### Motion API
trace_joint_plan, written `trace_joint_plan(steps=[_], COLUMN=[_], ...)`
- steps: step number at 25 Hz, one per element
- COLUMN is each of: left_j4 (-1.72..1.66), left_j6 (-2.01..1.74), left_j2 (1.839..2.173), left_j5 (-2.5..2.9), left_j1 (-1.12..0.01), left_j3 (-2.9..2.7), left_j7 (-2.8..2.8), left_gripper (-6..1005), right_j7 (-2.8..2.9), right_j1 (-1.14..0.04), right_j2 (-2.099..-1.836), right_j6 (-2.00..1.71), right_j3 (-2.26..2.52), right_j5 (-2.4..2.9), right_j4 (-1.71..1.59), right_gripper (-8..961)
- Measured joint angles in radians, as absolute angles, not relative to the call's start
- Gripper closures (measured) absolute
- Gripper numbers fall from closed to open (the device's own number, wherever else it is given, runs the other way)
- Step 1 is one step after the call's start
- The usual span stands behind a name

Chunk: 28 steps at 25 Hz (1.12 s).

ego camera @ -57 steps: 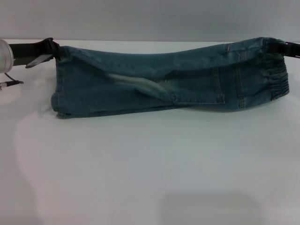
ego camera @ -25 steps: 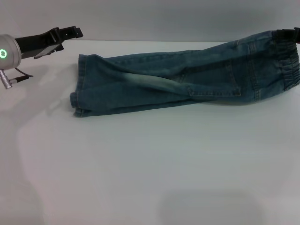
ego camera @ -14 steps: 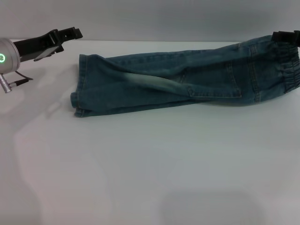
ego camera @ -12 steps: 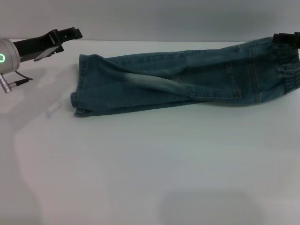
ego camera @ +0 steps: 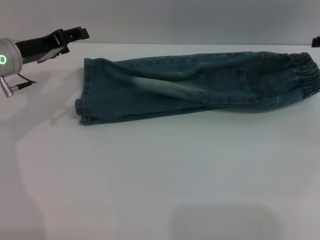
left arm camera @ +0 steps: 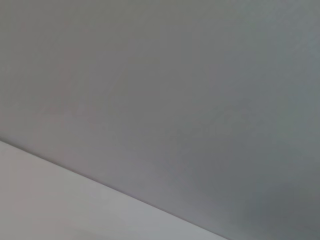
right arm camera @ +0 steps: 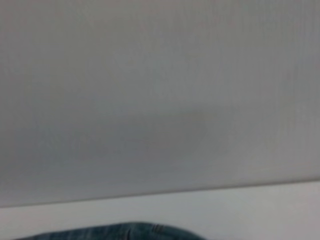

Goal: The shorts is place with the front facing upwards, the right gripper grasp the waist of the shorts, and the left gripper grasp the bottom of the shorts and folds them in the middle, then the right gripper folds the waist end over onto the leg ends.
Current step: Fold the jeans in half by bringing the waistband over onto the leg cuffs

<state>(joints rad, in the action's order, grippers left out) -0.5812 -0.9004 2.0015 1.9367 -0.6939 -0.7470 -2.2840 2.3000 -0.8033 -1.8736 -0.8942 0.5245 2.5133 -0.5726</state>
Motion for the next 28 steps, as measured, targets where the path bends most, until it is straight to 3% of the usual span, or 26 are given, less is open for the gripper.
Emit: trace_joint_plan(steps=[4,10,20,28], left_j4=[-0.581,-0.581,-0.575,-0.574], left_j6=[-0.904,-0.909,-0.904,-0.893], left_j2=[2.002,2.003,2.018,2.016], left_j5=[1.931,1.915,1.774,1.758], left_j1=[-0.689,-0.686,-0.679,-0.687], left_j3=[-0.747,-0.747,-0.747,-0.744], left_j7=[-2.284,-2.267,-2.112,-2.103], left_gripper=[163,162,162,162], right_j7=[2.301,2.273,2.179,2.177], right_j1=[-0.804,-0.789,-0.747,-0.714], right_j2=[-1.875,-1.900,-1.984,-1.985], right_j6=[-0.880,-0.957,-0.928,-0.828], right_j3=[0.524,0.559,0.598,0.600], right_j5=[2.505,2.395,2.336,2.334], right_j4=[-0.598,-0.646,-0.628,-0.565], right_gripper=[424,423,423,424])
